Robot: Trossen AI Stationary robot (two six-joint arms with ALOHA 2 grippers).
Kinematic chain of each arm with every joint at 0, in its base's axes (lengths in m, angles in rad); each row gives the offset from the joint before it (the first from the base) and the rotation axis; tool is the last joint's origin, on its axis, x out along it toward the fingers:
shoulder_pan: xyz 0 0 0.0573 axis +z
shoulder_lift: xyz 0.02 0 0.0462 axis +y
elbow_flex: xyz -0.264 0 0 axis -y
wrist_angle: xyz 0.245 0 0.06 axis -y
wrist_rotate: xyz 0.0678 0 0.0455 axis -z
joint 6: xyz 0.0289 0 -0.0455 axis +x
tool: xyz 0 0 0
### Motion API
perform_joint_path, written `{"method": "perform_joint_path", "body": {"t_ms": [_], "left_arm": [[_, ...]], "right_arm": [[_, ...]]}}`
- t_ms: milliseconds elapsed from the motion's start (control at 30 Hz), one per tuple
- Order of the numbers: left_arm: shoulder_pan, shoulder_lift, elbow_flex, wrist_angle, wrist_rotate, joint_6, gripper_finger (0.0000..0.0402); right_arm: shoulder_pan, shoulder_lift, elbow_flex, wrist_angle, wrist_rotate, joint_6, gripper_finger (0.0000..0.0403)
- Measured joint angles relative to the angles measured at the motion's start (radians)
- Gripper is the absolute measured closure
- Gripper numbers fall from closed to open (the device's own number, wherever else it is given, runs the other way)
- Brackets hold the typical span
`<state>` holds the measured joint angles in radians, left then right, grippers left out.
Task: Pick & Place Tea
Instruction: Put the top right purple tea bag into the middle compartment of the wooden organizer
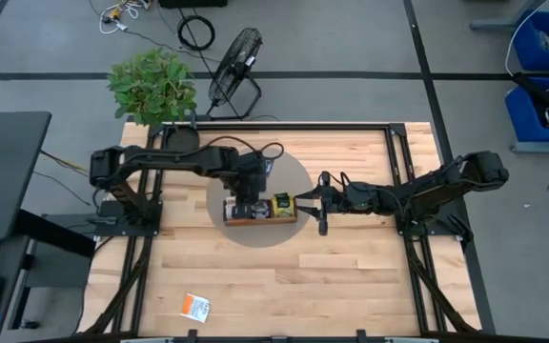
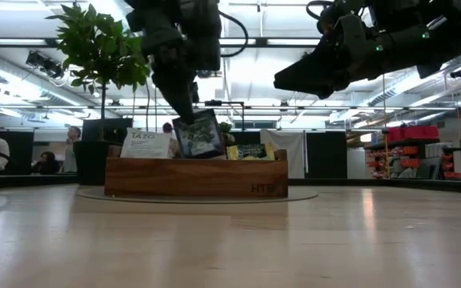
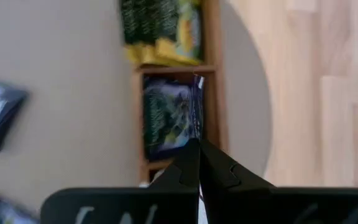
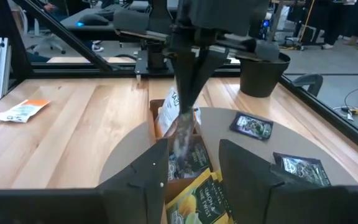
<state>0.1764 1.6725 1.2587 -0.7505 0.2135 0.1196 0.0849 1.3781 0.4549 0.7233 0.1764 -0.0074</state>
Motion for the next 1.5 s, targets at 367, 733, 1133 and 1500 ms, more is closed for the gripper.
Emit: {"method": "perform_joint_path", "body": {"t_ms": [367, 733, 1133, 1500], "left_arm": [[0.011, 0.107, 0.051, -0.103, -0.026, 0.023, 0.0401], [-0.003, 0.111, 0.052, -0.055, -0.113, 0.081, 0.0400], [-0.043, 0.111, 0.052, -0.006, -0.142, 0.188, 0.0399], [-0.045, 0.111, 0.052, -0.014, -0.163, 0.139, 0.0362]], "right_arm": [[-0.003, 0.000, 0.000, -0.001, 0.001, 0.000, 0.0253], [-0.003, 0.000, 0.000, -0.001, 0.018, 0.000, 0.0253], [-0.003, 0.000, 0.000, -0.008, 0.019, 0.000, 0.0253], [-0.003, 0.000, 0.000, -0.016, 0.019, 0.011, 0.0253]]}}
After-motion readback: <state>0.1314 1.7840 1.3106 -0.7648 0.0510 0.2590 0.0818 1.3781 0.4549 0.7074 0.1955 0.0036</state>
